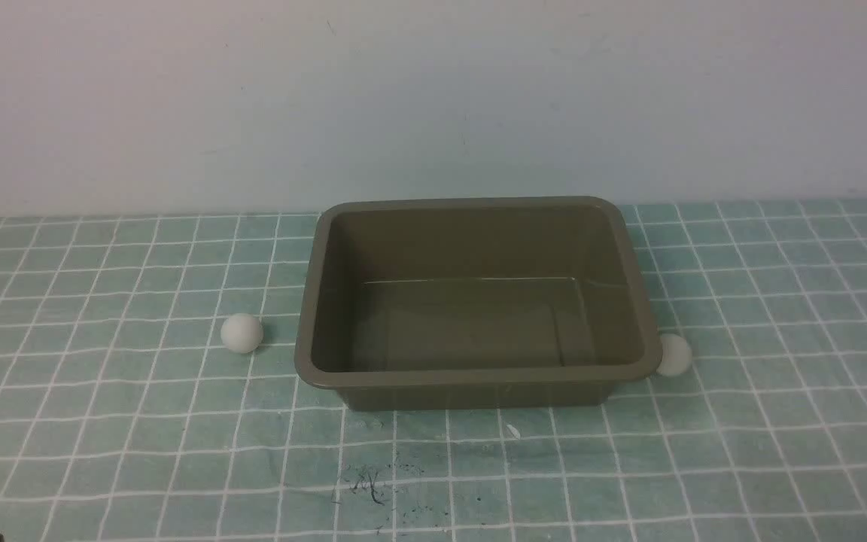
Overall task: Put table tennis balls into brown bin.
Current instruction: 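Reach for and grasp a ping pong ball on the table beside the basket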
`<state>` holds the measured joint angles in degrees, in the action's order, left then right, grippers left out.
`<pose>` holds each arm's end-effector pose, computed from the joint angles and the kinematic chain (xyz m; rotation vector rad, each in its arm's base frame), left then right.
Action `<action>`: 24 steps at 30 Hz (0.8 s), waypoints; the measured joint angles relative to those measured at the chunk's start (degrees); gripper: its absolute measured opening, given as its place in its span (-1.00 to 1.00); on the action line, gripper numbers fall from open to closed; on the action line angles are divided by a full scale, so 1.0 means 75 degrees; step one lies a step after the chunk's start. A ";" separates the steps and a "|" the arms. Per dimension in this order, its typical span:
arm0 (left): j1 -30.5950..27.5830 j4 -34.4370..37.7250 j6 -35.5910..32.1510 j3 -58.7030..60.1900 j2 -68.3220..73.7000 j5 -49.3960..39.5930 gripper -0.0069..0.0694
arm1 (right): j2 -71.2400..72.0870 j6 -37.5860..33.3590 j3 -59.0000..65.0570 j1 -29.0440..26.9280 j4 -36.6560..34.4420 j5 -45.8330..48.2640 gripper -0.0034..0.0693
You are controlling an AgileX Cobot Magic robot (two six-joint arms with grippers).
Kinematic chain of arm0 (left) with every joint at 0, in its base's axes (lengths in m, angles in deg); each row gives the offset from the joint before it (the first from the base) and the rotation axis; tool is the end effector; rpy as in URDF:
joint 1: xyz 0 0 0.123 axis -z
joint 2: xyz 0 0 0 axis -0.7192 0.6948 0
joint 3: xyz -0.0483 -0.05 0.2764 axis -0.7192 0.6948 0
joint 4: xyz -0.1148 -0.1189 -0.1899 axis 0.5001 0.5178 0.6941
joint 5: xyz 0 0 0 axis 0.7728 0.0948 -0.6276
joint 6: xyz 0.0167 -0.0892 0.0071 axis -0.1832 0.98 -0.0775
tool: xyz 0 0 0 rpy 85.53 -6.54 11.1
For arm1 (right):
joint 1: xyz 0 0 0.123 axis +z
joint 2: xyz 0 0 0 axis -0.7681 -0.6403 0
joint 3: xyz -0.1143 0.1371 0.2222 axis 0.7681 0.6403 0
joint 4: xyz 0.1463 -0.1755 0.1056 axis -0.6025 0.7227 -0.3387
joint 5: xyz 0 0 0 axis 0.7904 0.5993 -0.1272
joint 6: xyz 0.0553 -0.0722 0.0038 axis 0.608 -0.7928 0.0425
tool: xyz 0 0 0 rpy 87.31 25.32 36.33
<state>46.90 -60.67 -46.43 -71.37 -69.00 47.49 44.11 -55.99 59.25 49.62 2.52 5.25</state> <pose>0.0525 -0.0009 0.1714 0.0476 1.8662 0.0131 0.0517 -0.0069 0.1728 0.1628 1.8732 0.0057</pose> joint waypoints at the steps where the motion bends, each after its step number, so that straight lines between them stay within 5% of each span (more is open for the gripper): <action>1: 0.0000 0.0000 0.0000 0.0000 0.0000 0.0000 -0.83 | 0.0000 0.0000 0.0000 0.0000 0.0000 0.0000 -0.95; 24: 0.0000 0.0000 0.0000 0.0000 0.0000 0.0083 -0.83 | 0.0000 0.0000 0.0000 0.0000 0.0000 0.0000 -0.95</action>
<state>46.90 -60.67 -46.43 -71.37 -69.00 48.11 44.11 -55.99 59.25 49.62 2.52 5.25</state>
